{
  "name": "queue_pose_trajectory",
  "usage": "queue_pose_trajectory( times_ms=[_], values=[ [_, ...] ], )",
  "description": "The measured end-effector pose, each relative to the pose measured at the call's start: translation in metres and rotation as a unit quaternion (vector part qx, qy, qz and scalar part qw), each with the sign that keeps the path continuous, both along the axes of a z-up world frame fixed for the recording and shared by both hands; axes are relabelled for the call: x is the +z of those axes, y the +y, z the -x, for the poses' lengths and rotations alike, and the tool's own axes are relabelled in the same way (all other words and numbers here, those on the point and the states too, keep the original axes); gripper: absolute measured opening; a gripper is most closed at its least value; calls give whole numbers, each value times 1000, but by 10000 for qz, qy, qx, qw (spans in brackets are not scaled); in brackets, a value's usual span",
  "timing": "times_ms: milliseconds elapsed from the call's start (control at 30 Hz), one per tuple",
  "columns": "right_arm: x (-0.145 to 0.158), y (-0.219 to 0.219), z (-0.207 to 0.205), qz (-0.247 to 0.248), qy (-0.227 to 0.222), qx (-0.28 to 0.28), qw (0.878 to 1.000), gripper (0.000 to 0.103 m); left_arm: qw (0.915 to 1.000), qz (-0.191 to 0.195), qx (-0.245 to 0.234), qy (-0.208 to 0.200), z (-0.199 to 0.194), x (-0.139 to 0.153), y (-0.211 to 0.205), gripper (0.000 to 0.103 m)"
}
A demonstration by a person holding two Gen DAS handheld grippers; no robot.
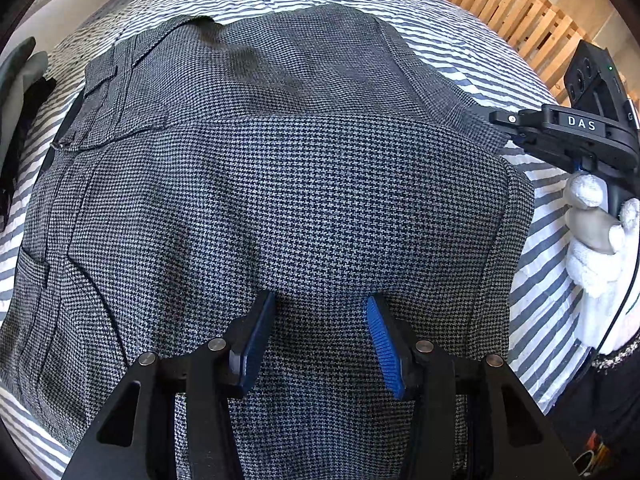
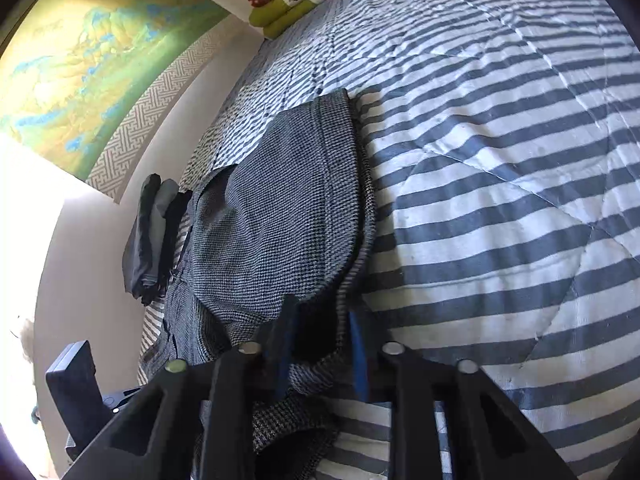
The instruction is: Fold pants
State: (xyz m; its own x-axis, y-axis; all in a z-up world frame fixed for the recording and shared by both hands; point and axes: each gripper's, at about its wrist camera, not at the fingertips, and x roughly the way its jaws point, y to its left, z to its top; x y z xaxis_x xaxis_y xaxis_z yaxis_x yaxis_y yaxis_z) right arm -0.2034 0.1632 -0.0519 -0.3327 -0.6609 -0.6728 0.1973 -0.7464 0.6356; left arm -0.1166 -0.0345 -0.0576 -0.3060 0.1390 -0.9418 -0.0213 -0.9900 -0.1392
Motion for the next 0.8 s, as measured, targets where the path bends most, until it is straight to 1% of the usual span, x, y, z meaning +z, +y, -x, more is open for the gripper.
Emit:
queue_pose_trajectory(
  times_ms=[67, 133, 167, 200, 233, 267, 300, 333, 367, 400, 467, 533, 600, 667, 700, 767, 800],
  values=[
    [6, 4, -5, -33, 41, 212, 9998, 5, 9999, 39, -106, 4, 2, 6, 1, 57],
    [10, 14, -12, -186, 120, 521, 9984, 5, 9999, -92, -142, -17, 4, 15, -5, 57],
    [12, 16, -17, -512, 230, 726, 9958, 5, 9996, -254, -101, -14, 5, 21, -12, 57],
    [14, 17, -23, -945, 373, 863, 9911, 5, 9992, -391, -39, 11, 7, 29, -20, 57],
    [16, 19, -29, -1247, 535, 937, 9863, 6, 9989, -454, 46, 77, 11, 39, -30, 57],
    [19, 23, -33, -1296, 649, 940, 9850, 8, 9988, -441, 150, 154, 15, 48, -41, 57],
    [22, 30, -31, -1191, 685, 810, 9872, 11, 9985, -407, 288, 245, 22, 58, -54, 58],
    [26, 36, -26, -973, 659, 590, 9913, 17, 9976, -385, 471, 345, 30, 69, -71, 59],
    [29, 42, -17, -712, 639, 319, 9949, 33, 9961, -387, 670, 418, 38, 78, -87, 60],
    [30, 46, -6, -509, 587, 36, 9970, 40, 9934, -424, 935, 504, 49, 88, -106, 61],
    [32, 42, 20, -301, 389, -337, 9982, 40, 9876, -469, 1338, 670, 70, 102, -138, 62],
    [34, 32, 48, -228, 221, -528, 9981, 40, 9810, -402, 1690, 859, 88, 107, -173, 64],
    [38, 21, 74, -305, 189, -597, 9976, 40, 9748, -420, 1972, 959, 112, 111, -204, 72],
    [37, 14, 96, -447, 131, -611, 9970, 42, 9700, -558, 2156, 972, 134, 98, -239, 77],
    [35, 10, 105, -446, 87, -565, 9974, 44, 9680, -625, 2244, 932, 147, 93, -247, 78],
    [25, 7, 120, -333, -5, -489, 9982, 48, 9648, -812, 2377, 782, 168, 84, -265, 84],
    [18, 6, 128, -319, -126, -552, 9979, 50, 9632, -789, 2464, 726, 177, 77, -272, 84]
  ],
)
